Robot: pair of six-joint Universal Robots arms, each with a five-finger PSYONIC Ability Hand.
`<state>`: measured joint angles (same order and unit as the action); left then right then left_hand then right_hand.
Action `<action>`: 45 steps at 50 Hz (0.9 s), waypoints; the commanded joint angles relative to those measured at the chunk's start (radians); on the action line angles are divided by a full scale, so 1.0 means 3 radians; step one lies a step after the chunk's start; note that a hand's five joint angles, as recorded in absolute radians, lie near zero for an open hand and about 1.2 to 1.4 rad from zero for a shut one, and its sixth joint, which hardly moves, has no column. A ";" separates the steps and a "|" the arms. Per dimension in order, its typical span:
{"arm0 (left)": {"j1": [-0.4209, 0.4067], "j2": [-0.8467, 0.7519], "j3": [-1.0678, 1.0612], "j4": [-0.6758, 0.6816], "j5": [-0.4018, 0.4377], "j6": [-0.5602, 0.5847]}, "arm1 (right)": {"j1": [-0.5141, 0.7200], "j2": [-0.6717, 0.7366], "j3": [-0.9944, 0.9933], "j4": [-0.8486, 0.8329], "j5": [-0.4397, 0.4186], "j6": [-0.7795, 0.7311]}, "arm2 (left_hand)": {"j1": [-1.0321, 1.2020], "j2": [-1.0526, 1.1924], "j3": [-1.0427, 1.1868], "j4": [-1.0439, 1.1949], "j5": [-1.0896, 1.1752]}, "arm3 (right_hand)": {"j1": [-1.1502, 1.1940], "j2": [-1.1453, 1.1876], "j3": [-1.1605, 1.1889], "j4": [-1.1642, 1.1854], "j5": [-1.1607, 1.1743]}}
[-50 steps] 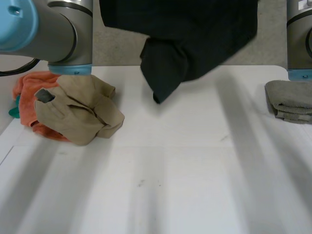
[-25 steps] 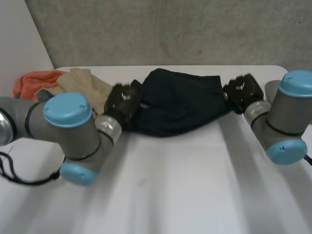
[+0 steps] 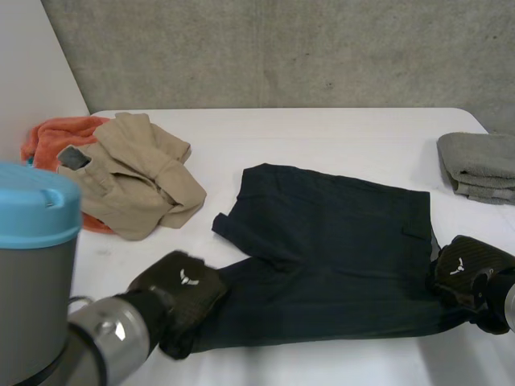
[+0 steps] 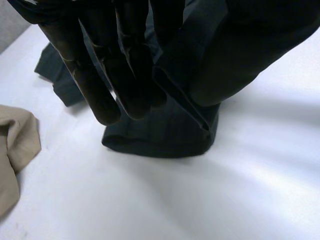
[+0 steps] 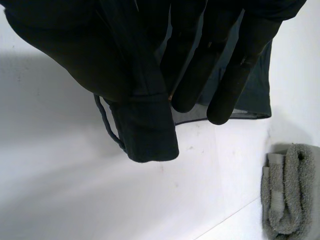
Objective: Fold the laundry.
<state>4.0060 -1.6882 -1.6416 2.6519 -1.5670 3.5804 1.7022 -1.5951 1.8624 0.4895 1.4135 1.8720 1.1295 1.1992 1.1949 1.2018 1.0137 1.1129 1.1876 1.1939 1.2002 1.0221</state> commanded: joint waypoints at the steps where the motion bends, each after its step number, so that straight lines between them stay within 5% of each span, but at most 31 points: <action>1: 0.0038 -0.0488 0.0271 0.0732 -0.0023 0.0010 | -0.0065 0.0249 -0.0082 -0.0265 -0.0263 0.0161 | 0.0889 0.0657 0.0671 0.0648 0.0693 | 0.0945 0.0696 0.0675 0.0653 0.0665; 9: 0.0186 -0.1280 0.1074 0.1365 -0.0038 0.0030 | -0.0014 0.0929 -0.0578 -0.0936 -0.0136 0.0785 | 0.0889 0.0657 0.0671 0.0648 0.0693 | 0.0945 0.0696 0.0675 0.0653 0.0665; 18: 0.0371 -0.2189 0.2156 0.2638 -0.0049 0.0490 | -0.0009 0.1481 -0.1140 -0.1876 0.0110 0.1092 | 0.0889 0.0657 0.0671 0.0648 0.0693 | 0.0945 0.0696 0.0675 0.0653 0.0665; 29: 0.0417 -0.3172 0.3319 0.2742 -0.0018 0.0577 | 0.0129 0.2489 -0.2091 -0.2858 0.0125 0.1128 | 0.0889 0.0657 0.0671 0.0648 0.0693 | 0.0774 0.0525 0.0504 0.0483 0.0494; 30: 0.0407 -0.3198 0.3299 0.2772 -0.0003 0.0577 | 0.0140 0.2545 -0.2138 -0.2910 0.0135 0.1149 | -0.1444 -0.1677 -0.1663 -0.1685 -0.1640 | -0.0478 -0.0727 -0.0748 -0.0769 -0.0757; 31: 0.0396 -0.3198 0.3294 0.2793 -0.0008 0.0572 | 0.0165 0.2637 -0.2189 -0.2971 0.0151 0.1194 | -0.2785 -0.3018 -0.3003 -0.3026 -0.2981 | -0.3128 -0.3377 -0.3398 -0.3419 -0.3407; 38: 0.0258 -0.3040 0.2896 0.2977 -0.0064 0.0552 | 0.0196 0.2459 -0.1980 -0.2824 0.0171 0.1664 | -0.3183 -0.3415 -0.3401 -0.3424 -0.3379 | -0.3128 -0.3377 -0.3398 -0.3419 -0.3407; 45: 0.0238 -0.2299 0.1965 0.3064 -0.0089 0.0511 | -0.0018 0.1759 -0.1545 -0.1843 0.0003 0.2335 | -0.3183 -0.3415 -0.3401 -0.3424 -0.3379 | -0.3128 -0.3377 -0.3398 -0.3419 -0.3407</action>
<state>4.0837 -2.5470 -0.8359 3.5478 -1.5882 3.7446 1.7455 -0.9186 1.3022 -0.2751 1.4512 2.4333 0.1945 0.2086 0.2157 0.2035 0.0479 0.2274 0.2154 0.2148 0.2166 0.0478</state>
